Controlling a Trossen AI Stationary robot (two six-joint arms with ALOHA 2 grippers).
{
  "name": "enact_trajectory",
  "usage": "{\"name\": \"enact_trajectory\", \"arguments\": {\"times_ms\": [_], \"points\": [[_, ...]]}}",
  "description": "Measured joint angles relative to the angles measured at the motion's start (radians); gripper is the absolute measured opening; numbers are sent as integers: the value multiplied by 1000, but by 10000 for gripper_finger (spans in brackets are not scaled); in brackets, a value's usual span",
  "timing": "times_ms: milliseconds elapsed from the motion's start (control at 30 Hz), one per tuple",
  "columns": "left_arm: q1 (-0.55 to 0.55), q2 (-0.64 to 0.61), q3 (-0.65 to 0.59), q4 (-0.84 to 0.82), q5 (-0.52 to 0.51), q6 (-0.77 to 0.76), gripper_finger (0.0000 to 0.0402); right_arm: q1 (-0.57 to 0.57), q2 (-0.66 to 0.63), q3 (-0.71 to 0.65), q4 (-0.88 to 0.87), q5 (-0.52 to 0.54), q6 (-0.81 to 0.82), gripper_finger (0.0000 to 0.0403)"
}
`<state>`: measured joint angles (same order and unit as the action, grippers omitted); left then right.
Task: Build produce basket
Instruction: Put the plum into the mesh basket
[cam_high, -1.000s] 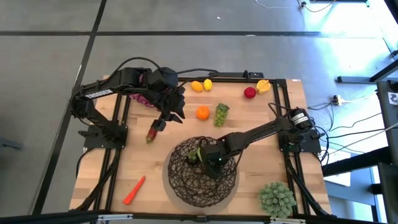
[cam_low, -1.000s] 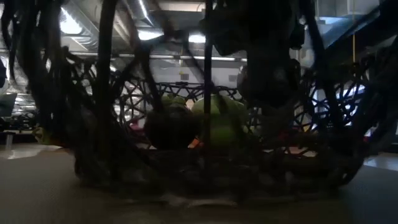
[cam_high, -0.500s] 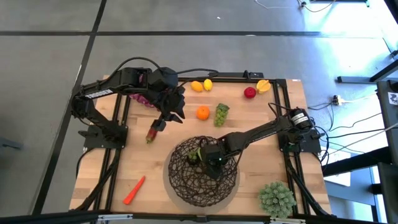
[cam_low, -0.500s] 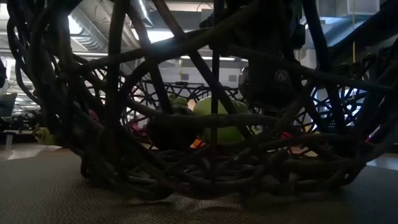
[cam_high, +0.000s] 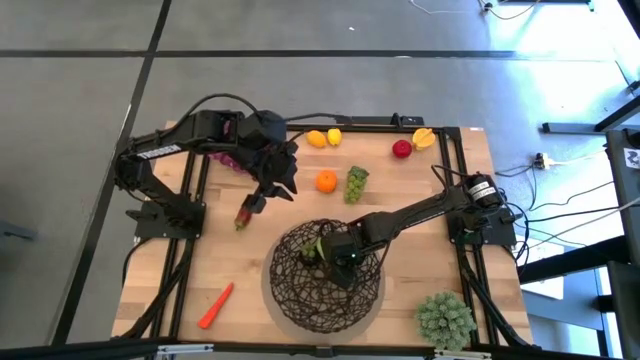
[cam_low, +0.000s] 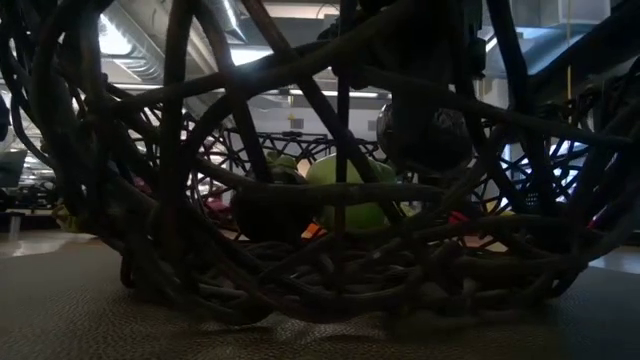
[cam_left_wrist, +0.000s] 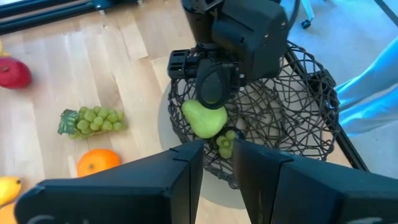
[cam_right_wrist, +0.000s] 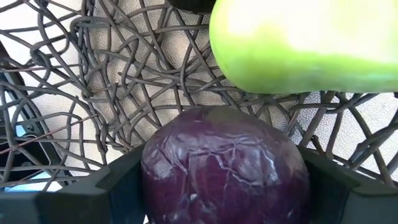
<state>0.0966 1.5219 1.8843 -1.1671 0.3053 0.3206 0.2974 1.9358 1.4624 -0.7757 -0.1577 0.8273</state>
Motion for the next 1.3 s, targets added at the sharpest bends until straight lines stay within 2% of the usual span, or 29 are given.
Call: {"name": "enact_trajectory", "arguments": {"times_ms": [333, 1100, 1300], "points": [[-35, 0, 0, 0, -1, 0, 76, 0, 0, 0, 0, 0, 6, 300], [-35, 0, 0, 1, -3, 3, 76, 0, 0, 0, 0, -1, 37, 300], [-35, 0, 0, 1, -3, 3, 76, 0, 0, -1, 53, 2, 28, 300]]}}
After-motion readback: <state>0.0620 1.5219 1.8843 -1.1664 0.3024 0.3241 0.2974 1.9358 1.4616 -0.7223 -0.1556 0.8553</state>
